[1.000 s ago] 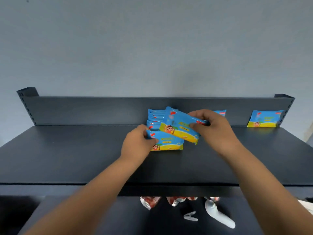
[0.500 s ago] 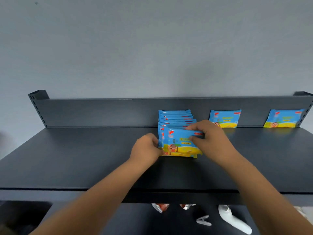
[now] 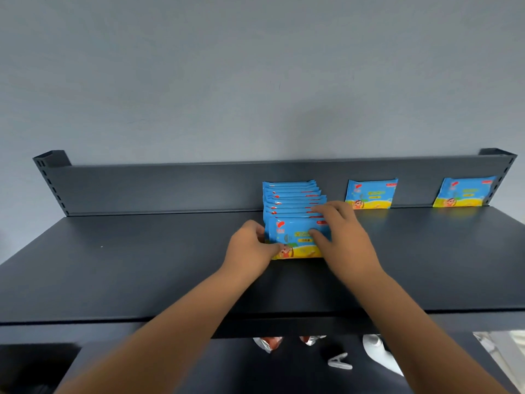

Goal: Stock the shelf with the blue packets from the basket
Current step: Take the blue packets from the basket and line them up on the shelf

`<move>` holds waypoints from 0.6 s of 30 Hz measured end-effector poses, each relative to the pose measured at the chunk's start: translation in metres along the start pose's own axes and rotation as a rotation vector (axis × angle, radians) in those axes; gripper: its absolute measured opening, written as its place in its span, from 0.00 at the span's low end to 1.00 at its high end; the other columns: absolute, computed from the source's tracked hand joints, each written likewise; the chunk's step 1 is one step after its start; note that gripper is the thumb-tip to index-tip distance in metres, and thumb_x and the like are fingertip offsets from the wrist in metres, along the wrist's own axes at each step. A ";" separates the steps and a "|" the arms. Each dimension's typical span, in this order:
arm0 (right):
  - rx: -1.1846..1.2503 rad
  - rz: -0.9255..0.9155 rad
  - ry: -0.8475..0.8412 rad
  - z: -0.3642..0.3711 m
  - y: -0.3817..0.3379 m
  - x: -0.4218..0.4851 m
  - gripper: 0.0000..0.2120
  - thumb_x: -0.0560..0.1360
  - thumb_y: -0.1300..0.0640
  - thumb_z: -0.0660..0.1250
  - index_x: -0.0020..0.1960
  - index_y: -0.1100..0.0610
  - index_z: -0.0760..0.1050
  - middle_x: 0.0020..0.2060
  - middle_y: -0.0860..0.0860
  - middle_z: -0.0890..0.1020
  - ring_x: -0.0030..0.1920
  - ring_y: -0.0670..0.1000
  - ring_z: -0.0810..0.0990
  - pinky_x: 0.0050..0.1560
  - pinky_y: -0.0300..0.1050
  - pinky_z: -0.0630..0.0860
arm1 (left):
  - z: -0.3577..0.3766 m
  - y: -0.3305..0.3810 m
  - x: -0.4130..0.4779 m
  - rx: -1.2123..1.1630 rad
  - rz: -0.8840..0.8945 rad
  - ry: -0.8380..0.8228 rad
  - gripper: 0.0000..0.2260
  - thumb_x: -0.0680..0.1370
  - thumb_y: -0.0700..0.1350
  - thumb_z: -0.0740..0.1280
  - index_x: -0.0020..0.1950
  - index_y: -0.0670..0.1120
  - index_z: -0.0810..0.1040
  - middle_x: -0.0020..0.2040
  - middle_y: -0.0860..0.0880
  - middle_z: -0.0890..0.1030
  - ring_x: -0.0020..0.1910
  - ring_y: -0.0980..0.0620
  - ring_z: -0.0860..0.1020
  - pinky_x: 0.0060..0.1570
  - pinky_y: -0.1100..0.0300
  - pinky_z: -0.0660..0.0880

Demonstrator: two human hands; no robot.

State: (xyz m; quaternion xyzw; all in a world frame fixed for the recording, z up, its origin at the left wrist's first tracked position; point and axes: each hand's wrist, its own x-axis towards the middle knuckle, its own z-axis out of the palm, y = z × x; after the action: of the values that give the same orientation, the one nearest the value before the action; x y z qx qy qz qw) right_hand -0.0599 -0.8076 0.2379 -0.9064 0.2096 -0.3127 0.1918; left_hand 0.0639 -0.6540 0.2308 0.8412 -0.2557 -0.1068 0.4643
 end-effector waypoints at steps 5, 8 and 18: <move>-0.152 -0.010 0.040 0.003 0.002 -0.004 0.24 0.77 0.51 0.73 0.70 0.55 0.73 0.69 0.51 0.72 0.68 0.54 0.72 0.64 0.54 0.77 | 0.002 -0.003 -0.006 0.042 0.039 0.054 0.16 0.75 0.49 0.77 0.59 0.49 0.77 0.56 0.54 0.81 0.50 0.59 0.78 0.42 0.67 0.71; -0.228 -0.071 0.096 0.004 -0.004 -0.006 0.27 0.75 0.50 0.74 0.71 0.59 0.72 0.73 0.56 0.71 0.74 0.59 0.69 0.71 0.57 0.72 | -0.003 0.003 -0.014 0.155 0.089 0.081 0.29 0.78 0.55 0.72 0.75 0.47 0.68 0.71 0.51 0.74 0.66 0.53 0.74 0.54 0.62 0.69; -0.153 -0.386 -0.011 0.057 -0.115 -0.012 0.27 0.84 0.43 0.54 0.78 0.55 0.67 0.79 0.52 0.67 0.82 0.54 0.57 0.80 0.58 0.57 | -0.096 -0.031 -0.051 0.662 0.222 0.489 0.32 0.83 0.66 0.49 0.83 0.51 0.57 0.84 0.51 0.54 0.84 0.47 0.48 0.80 0.40 0.45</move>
State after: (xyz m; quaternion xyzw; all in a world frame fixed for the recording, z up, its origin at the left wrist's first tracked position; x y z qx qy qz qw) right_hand -0.0018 -0.6921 0.2455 -0.9434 0.0541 -0.3218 0.0599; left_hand 0.0712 -0.5441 0.2539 0.9128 -0.2476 0.2345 0.2246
